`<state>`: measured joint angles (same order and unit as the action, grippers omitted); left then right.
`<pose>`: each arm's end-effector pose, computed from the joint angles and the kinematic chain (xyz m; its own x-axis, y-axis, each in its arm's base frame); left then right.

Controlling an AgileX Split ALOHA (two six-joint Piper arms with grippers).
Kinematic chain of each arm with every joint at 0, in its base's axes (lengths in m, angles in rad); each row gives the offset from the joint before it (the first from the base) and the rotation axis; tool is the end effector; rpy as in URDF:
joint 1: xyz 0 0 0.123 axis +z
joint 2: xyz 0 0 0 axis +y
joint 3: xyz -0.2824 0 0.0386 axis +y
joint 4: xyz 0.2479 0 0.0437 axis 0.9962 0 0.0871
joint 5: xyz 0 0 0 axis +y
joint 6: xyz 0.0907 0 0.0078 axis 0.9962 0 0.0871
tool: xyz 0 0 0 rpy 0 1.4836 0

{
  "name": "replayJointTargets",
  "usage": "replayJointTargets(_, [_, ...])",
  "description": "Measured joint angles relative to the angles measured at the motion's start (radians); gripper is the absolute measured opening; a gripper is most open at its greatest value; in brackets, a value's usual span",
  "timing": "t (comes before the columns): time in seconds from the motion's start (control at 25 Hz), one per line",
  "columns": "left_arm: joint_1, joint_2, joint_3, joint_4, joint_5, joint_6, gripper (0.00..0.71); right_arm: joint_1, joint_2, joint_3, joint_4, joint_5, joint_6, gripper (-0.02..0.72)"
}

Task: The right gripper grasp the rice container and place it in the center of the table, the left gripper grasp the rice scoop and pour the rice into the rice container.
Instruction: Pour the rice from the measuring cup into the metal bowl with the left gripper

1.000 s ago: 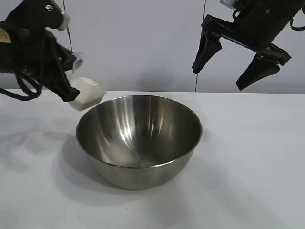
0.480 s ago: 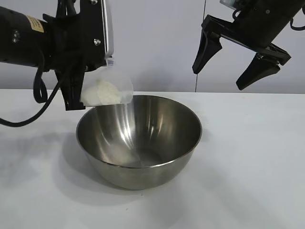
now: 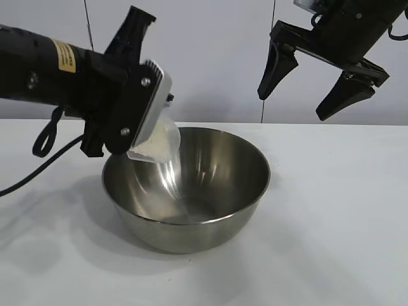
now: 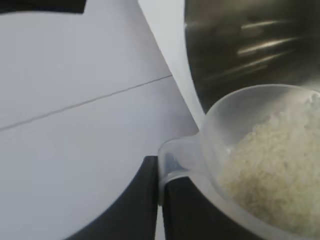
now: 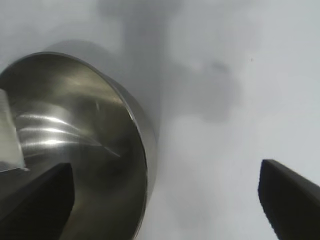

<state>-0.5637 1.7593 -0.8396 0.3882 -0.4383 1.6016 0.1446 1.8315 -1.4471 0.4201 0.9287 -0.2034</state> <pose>0.2946 -0.2035 0.1855 0.7339 0.6181 0.2817 0.0768 -0.4876 0.8697 0.3805 0.0855 0.2538 -0.9291 -0.0799 -0.3611 -0.2053 0.9236 0.3237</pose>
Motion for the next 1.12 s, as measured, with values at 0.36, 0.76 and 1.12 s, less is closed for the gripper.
replayJointTargets(0.36, [0.0, 0.019, -0.047, 0.146, -0.012, 0.124, 0.009, 0.0, 0.0, 0.0, 0.0, 0.011, -0.001, 0.694])
replayJointTargets(0.76, [0.0, 0.019, -0.108, 0.424, 0.049, 0.114, 0.009, 0.0, 0.0, 0.0, 0.0, 0.014, -0.003, 0.694])
replayJointTargets(1.12, [0.0, 0.017, -0.108, 0.453, 0.05, 0.112, 0.009, 0.0, 0.0, 0.0, 0.0, 0.014, -0.003, 0.694])
